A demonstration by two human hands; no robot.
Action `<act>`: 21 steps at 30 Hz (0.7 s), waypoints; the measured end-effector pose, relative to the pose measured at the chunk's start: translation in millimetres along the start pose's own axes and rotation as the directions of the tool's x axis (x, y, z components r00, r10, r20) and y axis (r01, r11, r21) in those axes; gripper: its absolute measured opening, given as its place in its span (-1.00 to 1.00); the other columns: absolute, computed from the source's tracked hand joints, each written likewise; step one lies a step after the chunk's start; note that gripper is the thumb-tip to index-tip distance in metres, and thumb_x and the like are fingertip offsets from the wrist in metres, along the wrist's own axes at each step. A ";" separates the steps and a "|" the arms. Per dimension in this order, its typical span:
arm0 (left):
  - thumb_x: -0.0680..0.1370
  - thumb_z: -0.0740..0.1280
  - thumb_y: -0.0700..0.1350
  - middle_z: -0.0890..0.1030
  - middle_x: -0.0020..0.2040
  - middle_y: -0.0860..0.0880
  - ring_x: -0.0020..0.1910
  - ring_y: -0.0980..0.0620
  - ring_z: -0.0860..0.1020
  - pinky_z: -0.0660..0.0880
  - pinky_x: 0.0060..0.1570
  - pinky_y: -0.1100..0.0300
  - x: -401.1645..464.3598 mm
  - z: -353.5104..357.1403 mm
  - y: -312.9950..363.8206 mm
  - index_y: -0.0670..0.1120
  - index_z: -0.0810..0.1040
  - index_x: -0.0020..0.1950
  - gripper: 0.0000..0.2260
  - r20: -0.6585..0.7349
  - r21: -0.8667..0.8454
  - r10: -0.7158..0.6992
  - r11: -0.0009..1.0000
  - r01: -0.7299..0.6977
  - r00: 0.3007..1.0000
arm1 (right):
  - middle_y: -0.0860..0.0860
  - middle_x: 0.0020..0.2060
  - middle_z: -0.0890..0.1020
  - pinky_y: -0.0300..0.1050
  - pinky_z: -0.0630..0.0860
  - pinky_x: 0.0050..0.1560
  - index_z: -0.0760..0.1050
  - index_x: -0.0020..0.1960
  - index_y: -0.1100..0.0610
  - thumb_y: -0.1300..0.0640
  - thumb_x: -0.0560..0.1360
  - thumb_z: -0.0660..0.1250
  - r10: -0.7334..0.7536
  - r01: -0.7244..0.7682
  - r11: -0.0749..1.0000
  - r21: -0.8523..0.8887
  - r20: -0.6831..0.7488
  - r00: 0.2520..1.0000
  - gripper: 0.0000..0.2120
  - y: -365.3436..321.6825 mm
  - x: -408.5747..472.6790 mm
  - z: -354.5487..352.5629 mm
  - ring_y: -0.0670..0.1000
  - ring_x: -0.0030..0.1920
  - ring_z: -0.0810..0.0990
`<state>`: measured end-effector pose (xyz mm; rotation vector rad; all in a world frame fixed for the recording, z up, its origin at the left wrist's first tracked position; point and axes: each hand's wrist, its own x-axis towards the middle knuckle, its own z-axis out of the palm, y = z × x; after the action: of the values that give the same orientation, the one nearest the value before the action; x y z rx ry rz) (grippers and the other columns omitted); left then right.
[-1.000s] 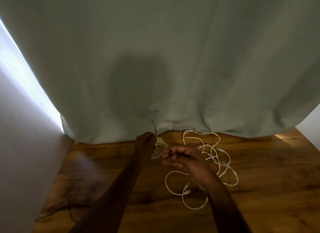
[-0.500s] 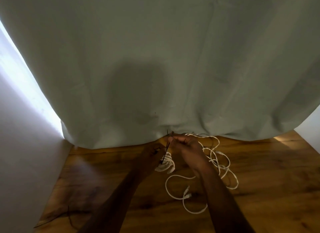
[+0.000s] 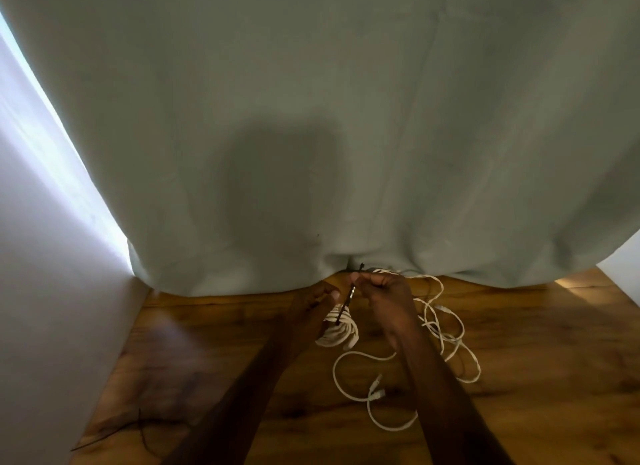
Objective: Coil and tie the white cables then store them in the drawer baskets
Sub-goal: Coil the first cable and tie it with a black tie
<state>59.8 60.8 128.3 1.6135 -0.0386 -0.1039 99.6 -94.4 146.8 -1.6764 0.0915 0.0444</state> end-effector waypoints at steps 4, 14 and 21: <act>0.62 0.29 -0.15 0.64 -0.30 0.06 -0.34 0.13 0.59 0.43 -0.41 0.29 7.5 6.6 2.8 -0.25 0.64 0.01 -0.80 -0.006 0.011 -0.029 1.000 0.029 1.000 | -0.05 -0.18 0.76 -0.35 0.47 -0.21 0.74 -0.03 0.12 0.13 0.53 0.45 -0.002 0.002 1.000 0.007 0.024 1.000 -0.89 -1.6 4.3 0.5 -0.21 -0.19 0.67; 0.61 0.27 -0.25 0.65 -0.33 -0.05 -0.39 0.04 0.63 0.52 -0.44 0.26 15.7 5.0 8.0 -0.20 0.65 -0.11 -0.82 0.007 -0.179 -0.126 0.976 0.125 0.992 | 0.13 -0.14 0.74 -0.05 0.57 0.01 0.71 0.02 0.18 0.17 0.60 0.35 0.082 -0.098 0.986 0.138 0.123 0.989 -0.84 7.7 12.4 -5.8 0.09 -0.10 0.68; 0.61 0.28 -0.23 0.65 -0.30 -0.09 -0.33 -0.01 0.65 0.60 -0.32 0.17 6.7 5.8 7.1 -0.25 0.63 -0.07 -0.84 0.002 -0.254 -0.171 0.953 0.166 0.985 | 0.15 -0.23 0.71 -0.06 0.61 -0.23 0.53 0.10 0.19 0.41 0.45 0.46 0.244 -0.192 0.896 0.401 -0.083 0.966 -0.72 19.8 18.4 -7.0 0.05 -0.29 0.66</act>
<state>66.3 54.2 134.8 1.3588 0.1248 -0.2163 116.1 -104.1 126.5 -1.2608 0.3666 0.0800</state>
